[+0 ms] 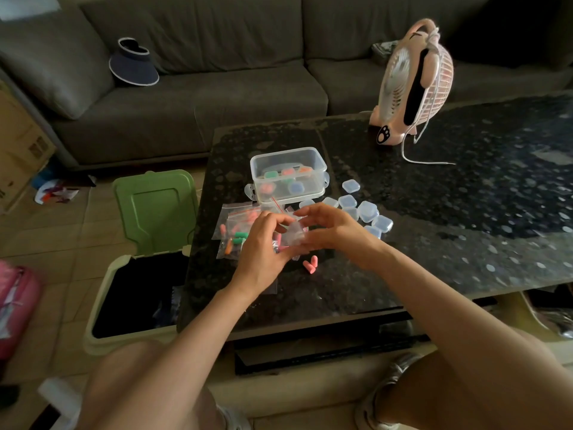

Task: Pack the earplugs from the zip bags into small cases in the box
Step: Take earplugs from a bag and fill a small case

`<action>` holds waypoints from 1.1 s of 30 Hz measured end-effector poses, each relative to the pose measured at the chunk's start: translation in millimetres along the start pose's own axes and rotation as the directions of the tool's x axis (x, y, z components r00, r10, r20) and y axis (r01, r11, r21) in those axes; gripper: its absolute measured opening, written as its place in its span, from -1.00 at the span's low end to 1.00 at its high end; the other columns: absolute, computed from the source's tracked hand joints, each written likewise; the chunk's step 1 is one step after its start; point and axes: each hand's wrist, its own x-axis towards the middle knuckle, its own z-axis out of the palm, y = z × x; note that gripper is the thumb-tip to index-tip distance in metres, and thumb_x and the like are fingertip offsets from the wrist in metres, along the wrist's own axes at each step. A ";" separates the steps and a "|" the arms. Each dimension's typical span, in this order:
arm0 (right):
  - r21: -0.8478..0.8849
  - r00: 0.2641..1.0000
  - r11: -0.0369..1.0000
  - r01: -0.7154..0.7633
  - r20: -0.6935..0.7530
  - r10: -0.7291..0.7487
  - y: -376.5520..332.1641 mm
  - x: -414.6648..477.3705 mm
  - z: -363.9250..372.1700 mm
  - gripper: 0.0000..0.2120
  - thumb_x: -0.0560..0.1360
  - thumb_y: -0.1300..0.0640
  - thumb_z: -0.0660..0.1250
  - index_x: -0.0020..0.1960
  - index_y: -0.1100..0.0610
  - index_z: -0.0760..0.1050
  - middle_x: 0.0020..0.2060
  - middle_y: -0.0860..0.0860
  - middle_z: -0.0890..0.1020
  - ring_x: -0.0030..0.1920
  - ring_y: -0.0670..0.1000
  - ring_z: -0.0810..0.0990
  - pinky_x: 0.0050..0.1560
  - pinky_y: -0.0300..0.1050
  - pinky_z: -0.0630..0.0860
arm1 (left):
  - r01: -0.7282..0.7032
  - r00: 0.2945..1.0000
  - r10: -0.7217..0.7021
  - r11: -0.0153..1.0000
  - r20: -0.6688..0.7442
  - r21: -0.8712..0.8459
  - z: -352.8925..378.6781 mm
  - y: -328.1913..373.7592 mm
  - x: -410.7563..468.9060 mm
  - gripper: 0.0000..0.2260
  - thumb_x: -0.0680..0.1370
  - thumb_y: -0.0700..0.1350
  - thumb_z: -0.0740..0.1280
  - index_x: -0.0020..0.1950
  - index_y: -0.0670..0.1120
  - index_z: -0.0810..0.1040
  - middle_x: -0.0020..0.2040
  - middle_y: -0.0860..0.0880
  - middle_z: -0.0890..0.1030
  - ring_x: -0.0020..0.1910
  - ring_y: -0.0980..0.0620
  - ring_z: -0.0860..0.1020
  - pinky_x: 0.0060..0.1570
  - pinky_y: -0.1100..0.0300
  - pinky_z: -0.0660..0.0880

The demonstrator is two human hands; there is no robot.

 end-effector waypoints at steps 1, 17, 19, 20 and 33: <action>0.048 1.000 0.999 -0.015 0.002 0.015 0.0 0.0 0.3 -0.69 0.47 0.32 0.36 0.18 0.17 0.43 -0.01 0.12 0.61 -0.08 0.06 0.66 -0.02 -0.06 0.62 | -0.012 1.000 0.012 1.000 -0.004 0.010 -0.6 0.4 0.5 -0.60 0.39 0.06 0.44 0.11 -0.14 0.49 0.07 0.03 0.51 0.06 0.10 0.48 -0.02 0.35 0.48; 0.050 0.995 0.995 -0.087 0.046 0.085 -1.0 -5.9 6.6 -0.67 0.37 0.10 0.41 0.09 0.16 0.49 -0.02 0.31 0.61 0.05 0.43 0.54 0.12 0.14 0.54 | -0.057 0.998 0.057 0.987 0.004 0.152 -6.1 7.5 -0.8 -0.63 0.37 0.10 0.45 -0.04 -0.15 0.51 -0.10 0.00 0.52 -0.15 0.08 0.47 -0.15 0.36 0.43; 0.042 0.995 0.994 -0.096 0.043 0.094 -0.3 -5.5 6.6 -0.62 0.35 0.07 0.42 0.11 0.18 0.49 0.05 0.38 0.57 0.11 0.51 0.46 0.17 0.24 0.49 | -0.054 0.999 0.052 0.985 0.011 0.163 -5.8 7.2 -1.1 -0.67 0.36 0.01 0.51 -0.05 -0.16 0.51 -0.11 0.00 0.53 -0.16 0.11 0.46 -0.14 0.45 0.38; 0.040 0.994 0.994 -0.099 0.040 0.097 0.4 -5.0 6.1 -0.62 0.35 0.07 0.42 0.11 0.19 0.50 0.05 0.39 0.57 0.11 0.50 0.47 0.19 0.28 0.46 | -0.050 0.999 0.048 0.986 0.014 0.157 -5.5 6.9 -1.0 -0.68 0.37 -0.01 0.51 -0.05 -0.16 0.51 -0.11 -0.01 0.53 -0.15 0.11 0.46 -0.14 0.47 0.37; 0.030 0.998 0.997 -0.067 -0.018 0.067 5.4 1.0 1.0 -0.78 0.46 0.27 0.38 0.10 0.21 0.51 -0.08 0.27 0.62 -0.18 0.09 0.66 -0.19 -0.14 0.62 | -0.066 0.998 0.068 0.974 -0.003 0.215 -6.1 3.5 -1.9 -0.64 0.38 0.02 0.47 0.03 -0.15 0.49 -0.01 -0.03 0.54 -0.07 0.12 0.47 -0.14 0.27 0.51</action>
